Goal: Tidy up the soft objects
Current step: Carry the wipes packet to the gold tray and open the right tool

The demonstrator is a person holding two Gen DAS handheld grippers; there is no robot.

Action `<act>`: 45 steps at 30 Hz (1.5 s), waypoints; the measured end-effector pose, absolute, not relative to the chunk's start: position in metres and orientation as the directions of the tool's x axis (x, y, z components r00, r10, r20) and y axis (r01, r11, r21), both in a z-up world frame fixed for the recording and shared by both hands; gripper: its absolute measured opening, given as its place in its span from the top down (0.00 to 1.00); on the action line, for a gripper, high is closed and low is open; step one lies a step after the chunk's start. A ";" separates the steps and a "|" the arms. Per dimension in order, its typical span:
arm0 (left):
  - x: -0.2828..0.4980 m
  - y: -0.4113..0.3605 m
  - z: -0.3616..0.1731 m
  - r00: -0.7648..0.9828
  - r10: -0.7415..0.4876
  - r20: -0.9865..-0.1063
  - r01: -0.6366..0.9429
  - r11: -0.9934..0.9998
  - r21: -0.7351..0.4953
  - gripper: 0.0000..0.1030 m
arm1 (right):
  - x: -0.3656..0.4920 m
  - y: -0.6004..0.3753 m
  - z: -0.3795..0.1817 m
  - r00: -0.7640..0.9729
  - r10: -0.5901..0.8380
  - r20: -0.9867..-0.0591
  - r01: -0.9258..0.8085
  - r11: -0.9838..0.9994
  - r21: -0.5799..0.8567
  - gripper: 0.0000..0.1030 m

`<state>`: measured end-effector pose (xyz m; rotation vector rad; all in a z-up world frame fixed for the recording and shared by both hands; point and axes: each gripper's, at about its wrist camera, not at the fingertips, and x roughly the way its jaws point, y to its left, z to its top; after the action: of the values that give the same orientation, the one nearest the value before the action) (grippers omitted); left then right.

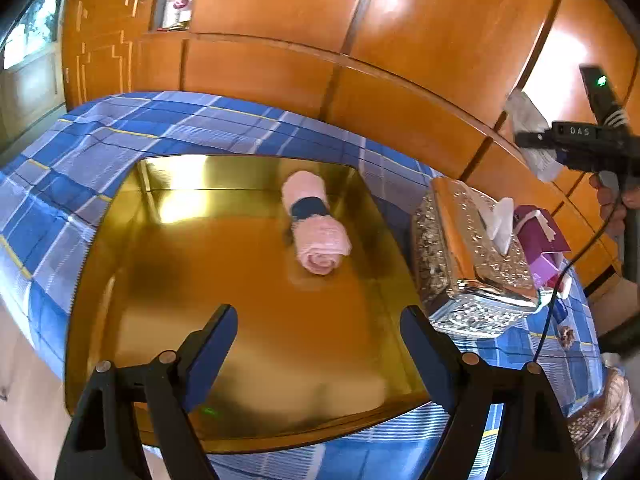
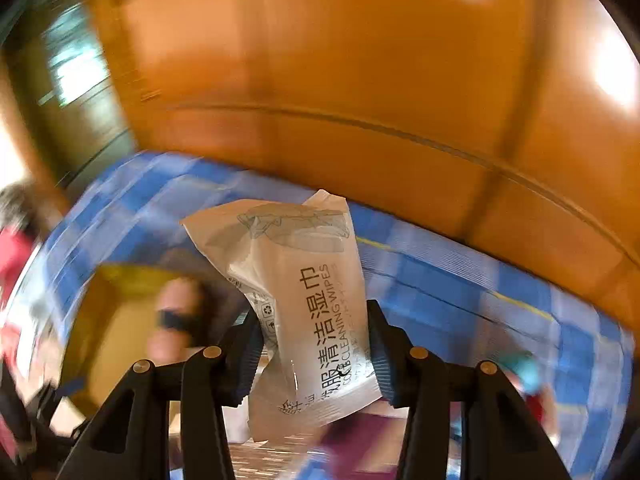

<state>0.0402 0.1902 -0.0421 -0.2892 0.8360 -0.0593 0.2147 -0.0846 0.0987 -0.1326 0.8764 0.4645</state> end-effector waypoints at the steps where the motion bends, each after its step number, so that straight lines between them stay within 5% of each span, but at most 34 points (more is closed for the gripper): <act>1: 0.038 0.194 -0.042 0.673 -0.156 -0.723 -0.071 0.959 -0.273 0.19 | 0.204 -0.064 0.097 0.531 0.371 -0.762 -0.505 0.860 0.067 0.53; 8: 0.023 0.228 -0.040 0.694 -0.062 -0.717 -0.189 0.946 -0.264 0.18 | 0.131 0.029 0.052 0.390 0.465 -0.795 -0.716 0.696 0.056 0.53; 18: 0.010 0.245 -0.030 0.726 0.110 -0.679 -0.298 0.940 -0.166 0.12 | 0.085 0.077 -0.021 0.343 0.386 -0.856 -0.700 0.713 0.042 0.52; 25: 0.012 0.244 -0.032 0.723 0.122 -0.680 -0.303 0.941 -0.154 0.12 | 0.084 0.075 -0.039 0.334 0.380 -0.863 -0.679 0.732 0.060 0.52; 31: 0.010 0.239 -0.031 0.725 0.131 -0.677 -0.302 0.943 -0.140 0.12 | 0.076 0.060 -0.027 0.374 0.436 -0.819 -0.661 0.744 0.095 0.34; 45: 0.008 0.223 -0.029 0.738 0.112 -0.665 -0.260 0.957 -0.128 0.12 | 0.048 0.000 0.005 0.576 0.395 -0.715 -0.537 0.843 0.033 0.30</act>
<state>0.0076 0.2235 -0.0289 -0.2192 0.7129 0.2058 0.0482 0.0003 0.0054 -0.1953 0.7853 0.5494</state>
